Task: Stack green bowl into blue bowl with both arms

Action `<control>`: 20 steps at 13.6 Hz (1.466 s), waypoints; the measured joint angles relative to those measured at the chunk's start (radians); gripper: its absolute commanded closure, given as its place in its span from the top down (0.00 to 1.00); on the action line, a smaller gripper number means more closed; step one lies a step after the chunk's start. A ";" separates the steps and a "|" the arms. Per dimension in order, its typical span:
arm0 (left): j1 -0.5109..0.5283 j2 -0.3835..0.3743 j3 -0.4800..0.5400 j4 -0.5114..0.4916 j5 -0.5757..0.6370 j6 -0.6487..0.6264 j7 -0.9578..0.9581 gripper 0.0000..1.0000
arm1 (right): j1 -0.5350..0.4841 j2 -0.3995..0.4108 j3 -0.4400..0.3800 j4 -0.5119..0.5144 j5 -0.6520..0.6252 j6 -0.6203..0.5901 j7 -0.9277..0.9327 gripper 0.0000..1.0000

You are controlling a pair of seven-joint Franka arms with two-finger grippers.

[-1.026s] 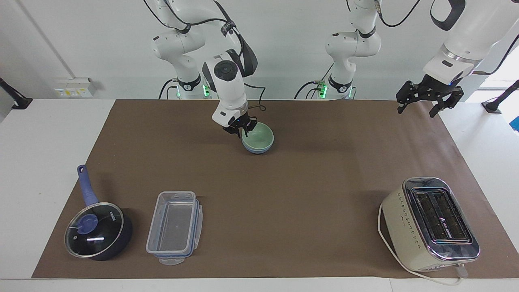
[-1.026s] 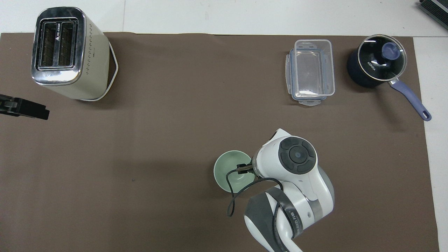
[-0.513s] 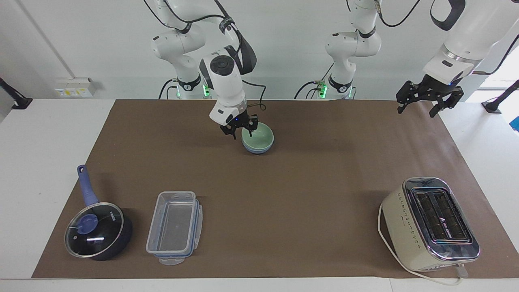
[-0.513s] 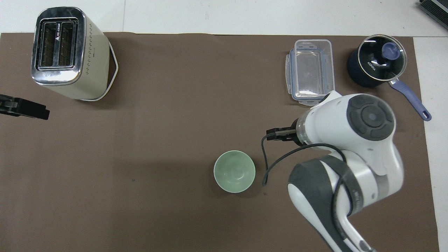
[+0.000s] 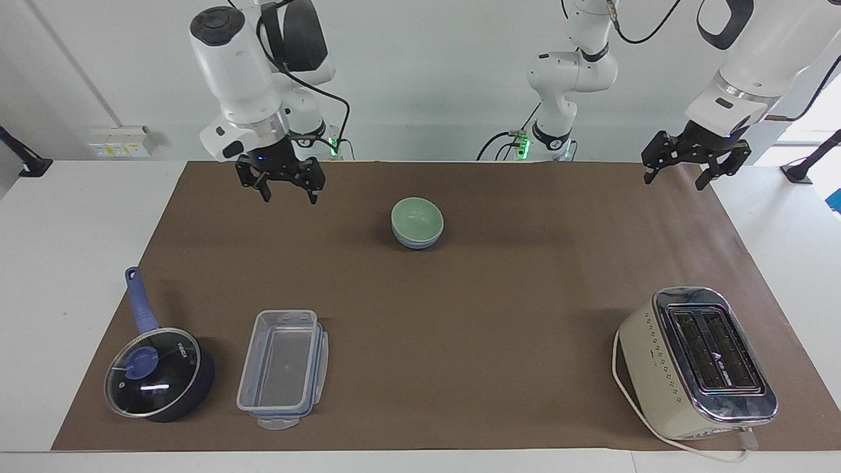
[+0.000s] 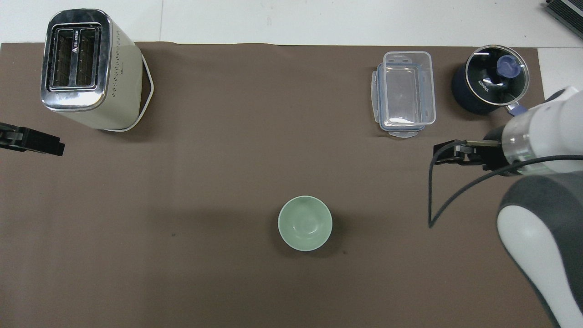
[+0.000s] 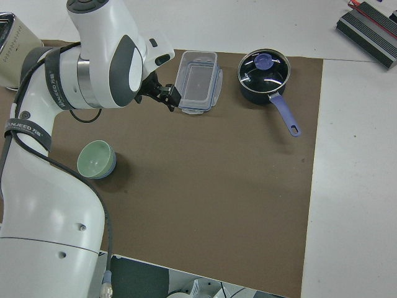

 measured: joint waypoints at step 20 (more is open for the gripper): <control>0.000 0.000 -0.005 0.000 0.000 0.000 0.000 1.00 | -0.168 -0.031 0.010 0.236 -0.026 -0.291 -0.266 1.00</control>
